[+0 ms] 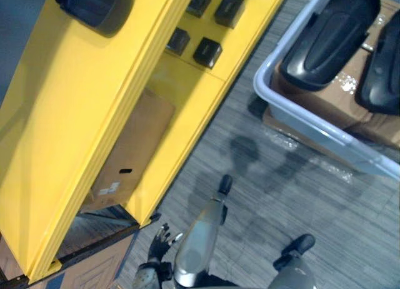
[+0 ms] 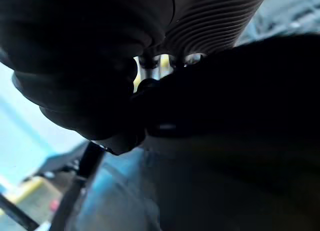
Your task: Walk over and take plastic housings, then place them on the shelf
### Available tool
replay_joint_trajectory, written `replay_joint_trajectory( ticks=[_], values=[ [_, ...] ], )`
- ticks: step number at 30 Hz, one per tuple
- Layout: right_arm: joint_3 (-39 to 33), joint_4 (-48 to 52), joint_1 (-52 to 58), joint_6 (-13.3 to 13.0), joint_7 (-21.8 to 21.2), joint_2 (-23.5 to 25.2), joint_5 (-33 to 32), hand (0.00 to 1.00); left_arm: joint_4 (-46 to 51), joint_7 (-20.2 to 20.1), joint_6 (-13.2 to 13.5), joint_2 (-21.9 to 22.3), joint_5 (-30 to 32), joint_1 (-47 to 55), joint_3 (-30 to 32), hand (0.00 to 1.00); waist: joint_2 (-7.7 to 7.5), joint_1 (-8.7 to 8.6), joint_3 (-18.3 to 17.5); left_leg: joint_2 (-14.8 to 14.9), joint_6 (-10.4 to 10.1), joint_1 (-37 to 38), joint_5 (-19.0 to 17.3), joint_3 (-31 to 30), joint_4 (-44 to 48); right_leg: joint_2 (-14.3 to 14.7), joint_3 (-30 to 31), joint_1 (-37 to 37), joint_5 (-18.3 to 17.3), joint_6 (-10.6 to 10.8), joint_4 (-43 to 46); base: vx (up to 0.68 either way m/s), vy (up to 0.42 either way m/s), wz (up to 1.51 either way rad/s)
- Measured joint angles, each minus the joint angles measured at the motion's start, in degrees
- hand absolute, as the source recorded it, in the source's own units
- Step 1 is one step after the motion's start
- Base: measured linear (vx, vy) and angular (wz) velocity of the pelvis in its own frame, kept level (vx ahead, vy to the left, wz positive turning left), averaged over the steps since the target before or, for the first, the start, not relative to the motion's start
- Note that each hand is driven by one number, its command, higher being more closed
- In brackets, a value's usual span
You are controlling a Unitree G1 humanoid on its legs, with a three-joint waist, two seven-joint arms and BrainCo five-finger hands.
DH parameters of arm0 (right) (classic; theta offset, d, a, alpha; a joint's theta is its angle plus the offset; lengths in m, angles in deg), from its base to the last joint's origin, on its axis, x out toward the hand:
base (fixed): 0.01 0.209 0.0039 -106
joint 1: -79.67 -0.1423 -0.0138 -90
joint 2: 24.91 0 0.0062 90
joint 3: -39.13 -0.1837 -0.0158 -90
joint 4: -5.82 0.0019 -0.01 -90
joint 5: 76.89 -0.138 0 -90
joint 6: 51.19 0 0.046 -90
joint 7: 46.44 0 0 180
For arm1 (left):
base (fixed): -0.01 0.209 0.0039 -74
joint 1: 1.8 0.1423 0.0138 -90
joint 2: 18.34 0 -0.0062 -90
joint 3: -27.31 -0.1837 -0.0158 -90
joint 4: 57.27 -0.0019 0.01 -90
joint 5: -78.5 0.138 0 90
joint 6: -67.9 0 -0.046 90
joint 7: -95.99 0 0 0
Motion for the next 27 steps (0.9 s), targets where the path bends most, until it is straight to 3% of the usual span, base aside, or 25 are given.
replay_joint_trajectory(
  ticks=[2, 5, 11, 14, 16, 19, 22, 27],
  values=[
    [0.30, 1.47, 2.80, -1.53, 1.84, 0.31, 0.24, 1.00, 1.92, 2.36, 0.11, 0.00, 0.84, 0.11, 1.77, 0.00, -1.06, -0.29, 0.75, 0.19, -0.11, 2.07, -0.24, 0.06, -0.37, 0.15, -0.09, 1.81, 0.00, 0.00, 0.05, -0.02, -0.009, -0.04],
    [-0.17, 6.21, 7.18, -3.59, 6.21, 2.27, 1.13, 1.00, 4.25, 5.86, 0.16, -0.13, 5.27, 0.30, 5.28, 0.00, -3.61, -2.24, 2.49, 0.56, -0.26, 4.54, -0.27, 0.30, -1.65, 0.45, -0.16, 3.41, -0.12, -0.18, 0.20, -0.05, -0.011, -0.06],
    [-2.63, 12.59, 15.09, -4.15, 12.18, 8.13, 1.14, 1.00, 7.00, 10.99, -1.39, -0.27, 16.82, 0.28, 9.63, 0.00, -6.93, -4.71, 3.70, 1.45, -1.09, 11.36, 3.47, 1.11, -9.55, 0.52, -0.13, 5.78, -0.81, -1.04, 1.10, -0.04, -0.055, -0.05],
    [-2.61, 16.48, 18.74, -5.61, 12.72, 11.34, 1.14, 1.00, 7.27, 17.21, -2.94, -0.73, 25.53, 0.08, 11.11, 0.00, -8.77, -5.32, 3.36, 2.55, -1.48, 15.95, 5.87, 2.79, -14.97, 0.82, 0.15, 6.69, -1.06, -1.47, 1.43, -0.02, -0.077, -0.21],
    [-2.58, 20.46, 21.74, -6.44, 14.21, 14.68, 1.26, 1.00, 6.67, 23.79, -5.41, -2.77, 30.39, -0.74, 12.26, 0.00, -11.46, -6.45, 2.22, 3.21, -1.86, 18.83, 8.43, 3.99, -20.05, 1.08, 0.63, 6.55, -1.86, -1.51, 1.46, -0.03, -0.102, -0.19],
    [-2.50, 23.63, 24.97, -6.60, 16.60, 18.11, 2.58, 1.00, 3.83, 27.91, -7.64, -4.57, 33.40, -3.84, 15.44, 0.00, -14.24, -7.55, 0.60, 4.24, -2.13, 20.87, 9.93, 5.48, -23.17, 1.88, 1.96, 6.23, -2.03, -1.48, 1.26, -0.05, -0.071, -0.23],
    [-2.32, 27.11, 27.61, -7.64, 18.84, 20.18, 4.24, 1.00, 1.21, 30.09, -7.66, -5.36, 36.53, -6.44, 17.29, 0.00, -16.62, -8.34, -0.85, 5.12, -2.31, 21.22, 10.04, 7.04, -23.19, 2.67, 3.82, 5.41, -1.90, -1.50, 0.93, -0.07, -0.042, -0.28],
    [-1.99, 37.92, 33.48, -8.85, 20.46, 22.02, 6.39, 1.00, -2.04, 30.05, -7.12, -6.33, 41.27, -9.37, 17.72, 0.00, -18.87, -10.02, -4.45, 7.19, -2.71, 21.31, 10.27, 9.54, -23.34, 4.95, 6.37, 4.26, -0.24, -2.29, -1.17, -0.07, -0.046, -0.29]
  ],
)
